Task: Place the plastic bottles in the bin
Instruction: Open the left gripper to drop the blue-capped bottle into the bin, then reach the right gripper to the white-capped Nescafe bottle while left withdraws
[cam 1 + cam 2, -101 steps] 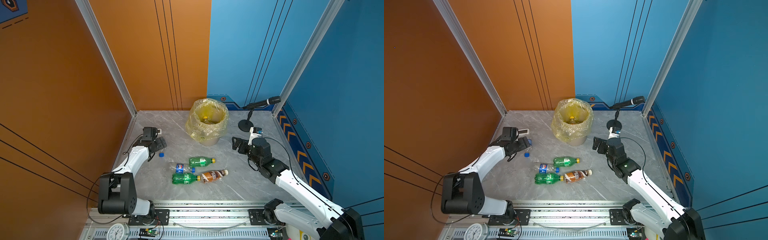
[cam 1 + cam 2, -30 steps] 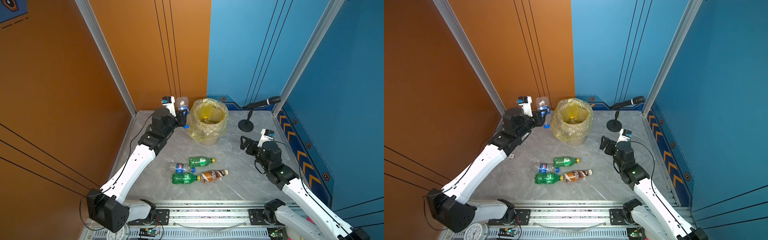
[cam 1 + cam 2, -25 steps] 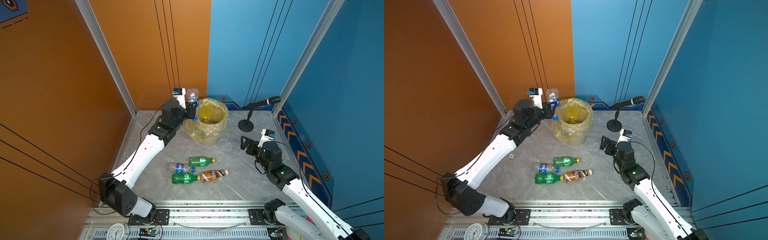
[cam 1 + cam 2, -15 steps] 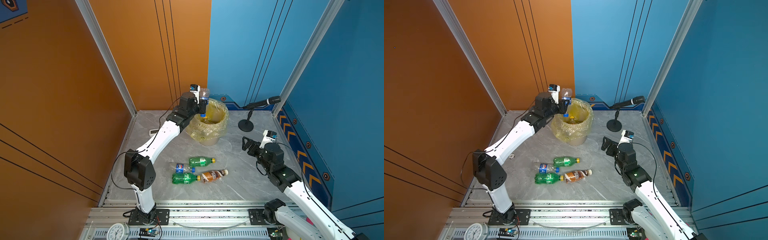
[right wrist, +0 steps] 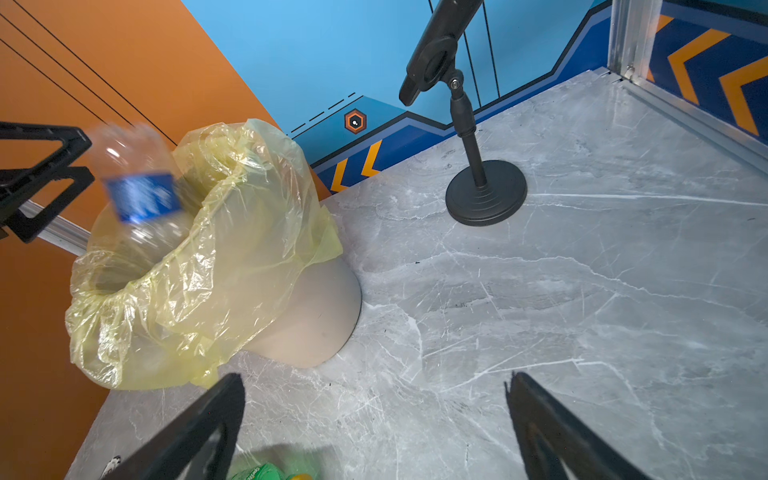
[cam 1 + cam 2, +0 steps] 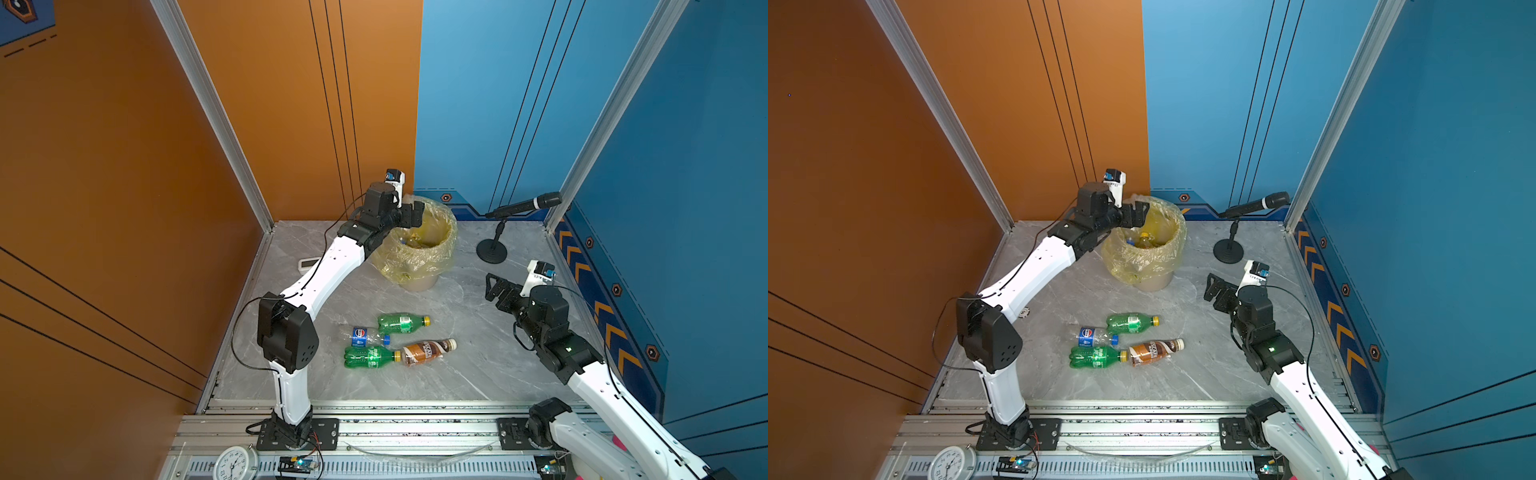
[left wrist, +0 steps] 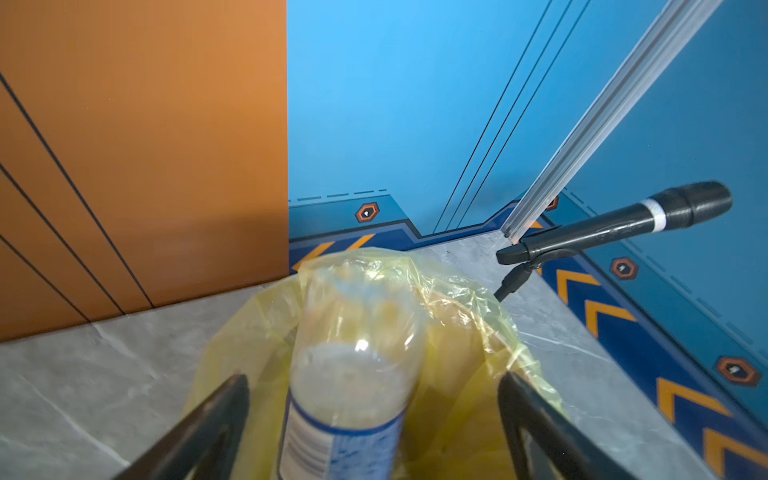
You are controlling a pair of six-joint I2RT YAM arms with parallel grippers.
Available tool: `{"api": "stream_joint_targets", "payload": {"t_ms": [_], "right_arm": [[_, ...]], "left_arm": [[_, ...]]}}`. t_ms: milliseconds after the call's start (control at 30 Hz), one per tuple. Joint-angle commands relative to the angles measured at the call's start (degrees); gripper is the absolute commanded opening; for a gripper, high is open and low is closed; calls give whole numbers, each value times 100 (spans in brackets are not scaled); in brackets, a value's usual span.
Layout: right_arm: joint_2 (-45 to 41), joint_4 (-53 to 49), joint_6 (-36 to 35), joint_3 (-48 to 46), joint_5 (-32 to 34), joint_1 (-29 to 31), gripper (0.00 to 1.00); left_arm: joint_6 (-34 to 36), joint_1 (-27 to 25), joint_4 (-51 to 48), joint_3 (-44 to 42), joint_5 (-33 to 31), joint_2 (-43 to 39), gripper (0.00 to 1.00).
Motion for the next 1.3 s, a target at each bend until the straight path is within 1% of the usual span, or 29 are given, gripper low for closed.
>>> {"api": "stream_joint_targets", "payload": {"t_ms": [0,200,300,433,567,667,800,967,1033,1100,1200,1267], "right_arm": [[19,-61,86,-64,-95,-27,100],[80,-88,120,-48,-123,-32,100],[147,-109,140,-41,-178,-40,100],[214,-159,186,-41,-228,-41,100],[294,-217,193,-39,-316,-40,100],[347,-237,175,-44,-426,-32,100],[414,-338,182,-18,-562,-15,100],[466,-695,500,4,-519,150,100],[531,-977,831,19,-309,356,100],[646,-1209,1188,37,-266,588,100],[869,-1592,1826,83,-81,1125,100],[979,-1643,2202,73,126,1566,100]], "left_arm": [[81,-25,126,-201,-98,-373,98],[21,-33,585,-1043,-154,-1379,98],[-27,-42,816,-1858,-379,-2179,98],[-321,-51,1069,-3692,-921,-3524,98],[-893,5,1046,-5567,-1409,-4703,98],[-1213,94,830,-6238,-1477,-5176,98],[-1330,134,510,-6494,-1480,-5349,98],[-1308,173,586,-6516,-1475,-5273,98],[-1299,226,666,-6499,-1431,-5208,98],[-1282,280,699,-6473,-1364,-5152,98],[-1281,377,700,-6481,-1250,-5115,98],[-1279,446,709,-6520,-1169,-5140,98]]}}
